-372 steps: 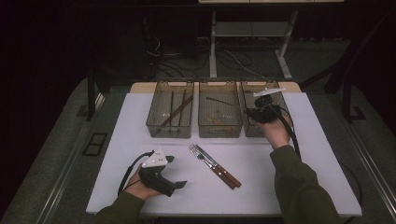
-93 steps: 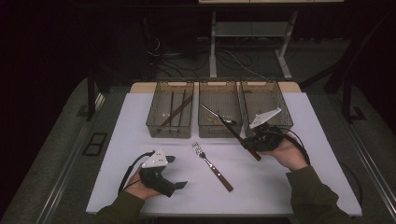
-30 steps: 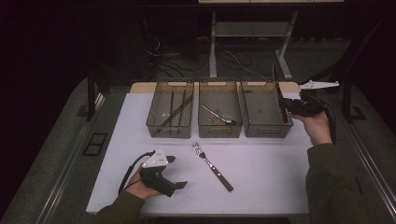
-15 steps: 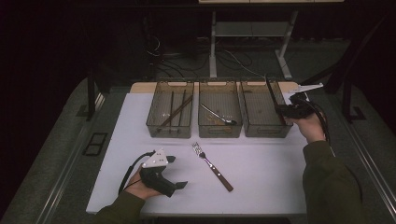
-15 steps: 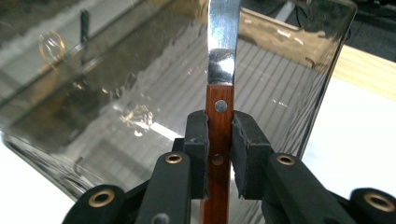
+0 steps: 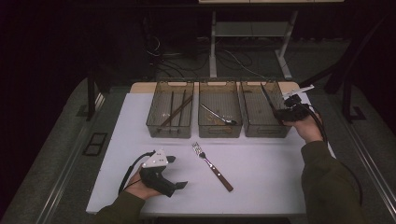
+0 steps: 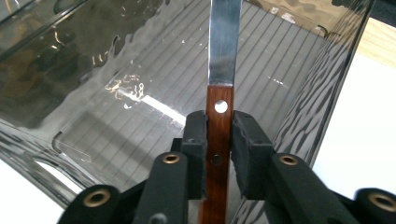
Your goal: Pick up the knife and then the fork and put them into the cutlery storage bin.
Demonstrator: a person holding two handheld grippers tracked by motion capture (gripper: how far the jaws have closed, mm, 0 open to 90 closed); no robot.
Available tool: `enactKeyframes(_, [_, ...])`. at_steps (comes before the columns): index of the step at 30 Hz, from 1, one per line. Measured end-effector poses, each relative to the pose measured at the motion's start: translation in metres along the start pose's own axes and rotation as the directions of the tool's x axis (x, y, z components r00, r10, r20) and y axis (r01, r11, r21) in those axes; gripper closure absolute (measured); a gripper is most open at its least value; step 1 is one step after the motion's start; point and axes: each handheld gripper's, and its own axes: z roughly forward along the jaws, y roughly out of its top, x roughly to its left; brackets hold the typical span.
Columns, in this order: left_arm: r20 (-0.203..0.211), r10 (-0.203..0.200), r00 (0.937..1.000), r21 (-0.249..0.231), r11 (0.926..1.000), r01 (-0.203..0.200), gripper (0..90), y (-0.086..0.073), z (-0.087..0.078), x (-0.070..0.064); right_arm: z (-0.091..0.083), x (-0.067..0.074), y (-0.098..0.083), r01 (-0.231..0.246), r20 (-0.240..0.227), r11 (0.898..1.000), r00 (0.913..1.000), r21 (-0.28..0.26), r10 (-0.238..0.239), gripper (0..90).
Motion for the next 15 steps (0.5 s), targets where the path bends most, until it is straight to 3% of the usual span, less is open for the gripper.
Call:
enactKeyframes(7, [0.000,0.000,1.0000,0.000,1.0000,0.000,0.0,0.000,0.000,0.000,-0.008,-0.002,0.000,-0.041,-0.016,0.998,0.9991,-0.044,0.040,57.3])
enactKeyframes(15, [-0.002,-0.001,1.0000,-0.001,1.0000,0.001,0.0,0.000,0.000,0.000,-0.026,0.003,-0.001,-0.091,-0.061,0.991,0.9945,-0.101,0.085,51.2])
